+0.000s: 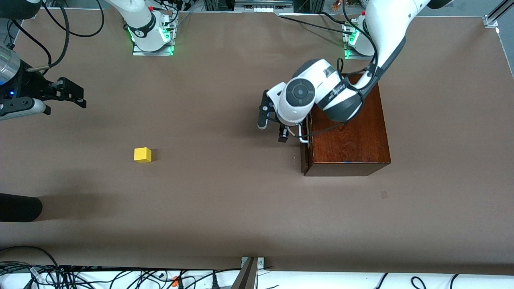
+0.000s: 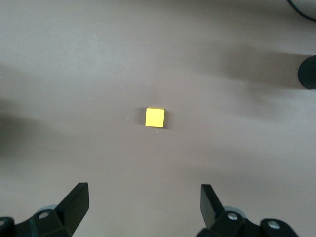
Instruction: Open drawer, take yellow block, close drawer
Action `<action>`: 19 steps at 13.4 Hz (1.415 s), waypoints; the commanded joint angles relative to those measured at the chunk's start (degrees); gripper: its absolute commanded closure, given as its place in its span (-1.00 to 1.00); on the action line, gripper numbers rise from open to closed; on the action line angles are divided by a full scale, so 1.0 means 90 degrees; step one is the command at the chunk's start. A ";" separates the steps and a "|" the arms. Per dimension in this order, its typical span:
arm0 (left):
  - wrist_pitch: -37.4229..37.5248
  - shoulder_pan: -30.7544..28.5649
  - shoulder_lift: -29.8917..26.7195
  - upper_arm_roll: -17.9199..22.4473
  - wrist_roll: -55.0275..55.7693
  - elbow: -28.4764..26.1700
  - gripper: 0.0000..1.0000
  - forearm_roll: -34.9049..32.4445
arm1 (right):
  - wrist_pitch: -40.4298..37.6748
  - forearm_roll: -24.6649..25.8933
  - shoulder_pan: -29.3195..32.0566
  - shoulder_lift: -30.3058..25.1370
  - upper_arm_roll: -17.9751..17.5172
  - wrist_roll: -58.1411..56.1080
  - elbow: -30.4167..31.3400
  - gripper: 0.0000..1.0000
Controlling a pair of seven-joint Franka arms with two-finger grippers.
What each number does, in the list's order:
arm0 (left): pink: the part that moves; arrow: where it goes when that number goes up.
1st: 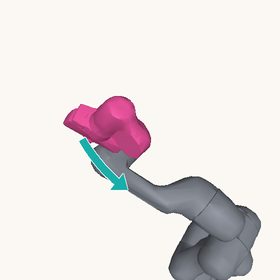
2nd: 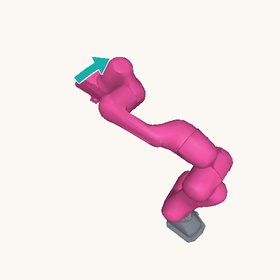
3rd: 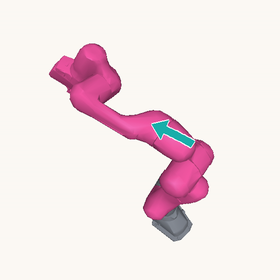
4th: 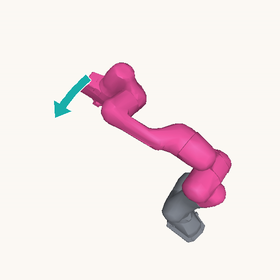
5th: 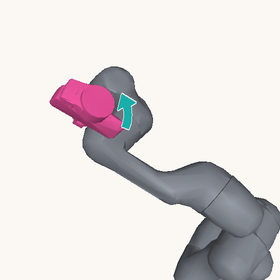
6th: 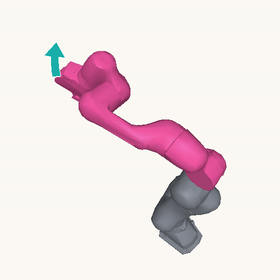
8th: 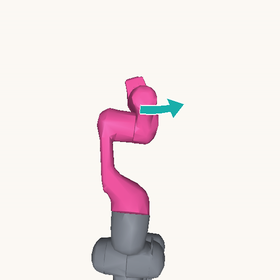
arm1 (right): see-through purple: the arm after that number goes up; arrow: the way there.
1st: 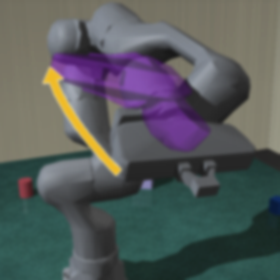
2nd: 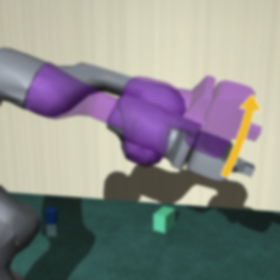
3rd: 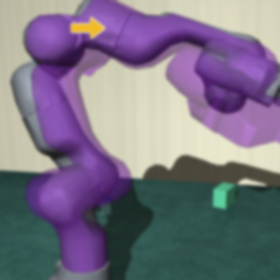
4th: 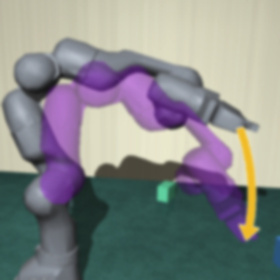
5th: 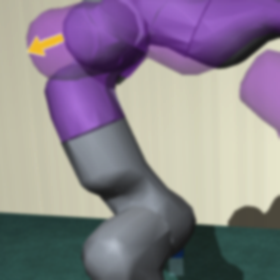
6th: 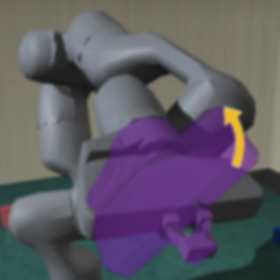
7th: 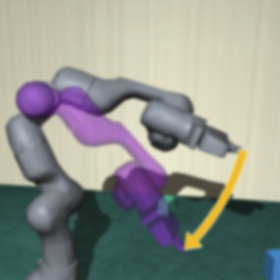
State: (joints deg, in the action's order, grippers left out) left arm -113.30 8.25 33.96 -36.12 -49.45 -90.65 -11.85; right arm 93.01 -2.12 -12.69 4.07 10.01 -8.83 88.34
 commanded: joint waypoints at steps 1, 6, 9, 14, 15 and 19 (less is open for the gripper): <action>0.0564 -0.0058 -0.0559 -0.0011 0.0959 0.0120 -1.00 0.0194 | -0.0003 -0.0009 0.0082 0.0115 -0.0038 0.0014 -0.0177 -1.00; 0.3276 -0.0330 -0.0833 0.0058 0.2737 0.1797 -1.00 0.0087 | 0.0017 0.0001 0.0101 0.0124 -0.0038 0.0014 -0.0177 -1.00; 0.4237 -0.0730 -0.0911 0.0097 0.3519 0.2482 -1.00 0.0086 | 0.0017 0.0001 0.0101 0.0124 -0.0038 0.0014 -0.0177 -1.00; 0.3540 -0.0380 -0.2606 0.2290 0.4136 0.1298 -1.00 0.0943 | 0.0027 0.0001 0.0101 0.0124 -0.0038 0.0014 -0.0177 -1.00; 0.3101 -0.0380 -0.3075 0.2719 0.4340 0.0703 -1.00 0.1071 | 0.0027 0.0001 0.0101 0.0124 -0.0038 0.0014 -0.0177 -1.00; 0.2354 -0.0409 -0.3812 0.3728 0.5667 -0.0318 -1.00 0.1297 | 0.0027 0.0001 0.0101 0.0124 -0.0038 0.0014 -0.0177 -1.00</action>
State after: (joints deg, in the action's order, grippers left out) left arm -89.35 4.14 4.37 -5.24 -4.04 -86.86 -1.48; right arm 93.73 -2.12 -12.34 4.58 10.04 -8.83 88.31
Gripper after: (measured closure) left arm 0.000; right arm 0.000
